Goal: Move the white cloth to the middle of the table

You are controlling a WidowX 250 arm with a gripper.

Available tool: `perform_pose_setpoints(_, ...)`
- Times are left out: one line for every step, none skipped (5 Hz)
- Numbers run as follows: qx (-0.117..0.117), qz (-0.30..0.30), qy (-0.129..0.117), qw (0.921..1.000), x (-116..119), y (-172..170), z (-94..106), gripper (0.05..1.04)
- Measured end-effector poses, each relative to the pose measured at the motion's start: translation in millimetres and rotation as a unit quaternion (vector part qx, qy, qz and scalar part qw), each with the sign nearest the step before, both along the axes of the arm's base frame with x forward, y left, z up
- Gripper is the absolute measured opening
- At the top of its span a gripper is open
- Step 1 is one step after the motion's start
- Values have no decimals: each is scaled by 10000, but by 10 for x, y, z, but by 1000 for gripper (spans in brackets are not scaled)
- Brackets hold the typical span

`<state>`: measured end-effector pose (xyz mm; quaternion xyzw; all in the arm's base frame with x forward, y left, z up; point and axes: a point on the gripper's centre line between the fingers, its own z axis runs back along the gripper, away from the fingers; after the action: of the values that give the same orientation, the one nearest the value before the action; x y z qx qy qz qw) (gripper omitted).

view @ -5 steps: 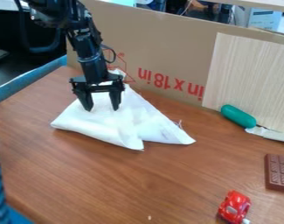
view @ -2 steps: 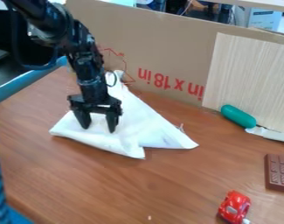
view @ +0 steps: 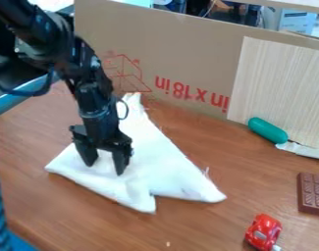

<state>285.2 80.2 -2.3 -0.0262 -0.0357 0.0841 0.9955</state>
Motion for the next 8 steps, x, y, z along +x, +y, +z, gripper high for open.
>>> perform_pose_setpoints(74,-304,27,9995,-212,-73,-12,999)
perform_pose_setpoints(110,-578,72,9982,-414,-120,-12,1000)
perform_pose_setpoints(72,-860,204,9961,-677,-205,-21,999)
perform_pose_setpoints(77,-815,176,9965,-652,-199,-13,1000)
perform_pose_setpoints(62,-440,162,9989,-431,-128,0,1000)
perform_pose_setpoints(115,-25,35,9999,-82,18,-10,1000)
perform_pose_setpoints(125,255,-59,9996,157,109,4,1000)
perform_pose_setpoints(58,610,-128,9980,391,214,27,1000)
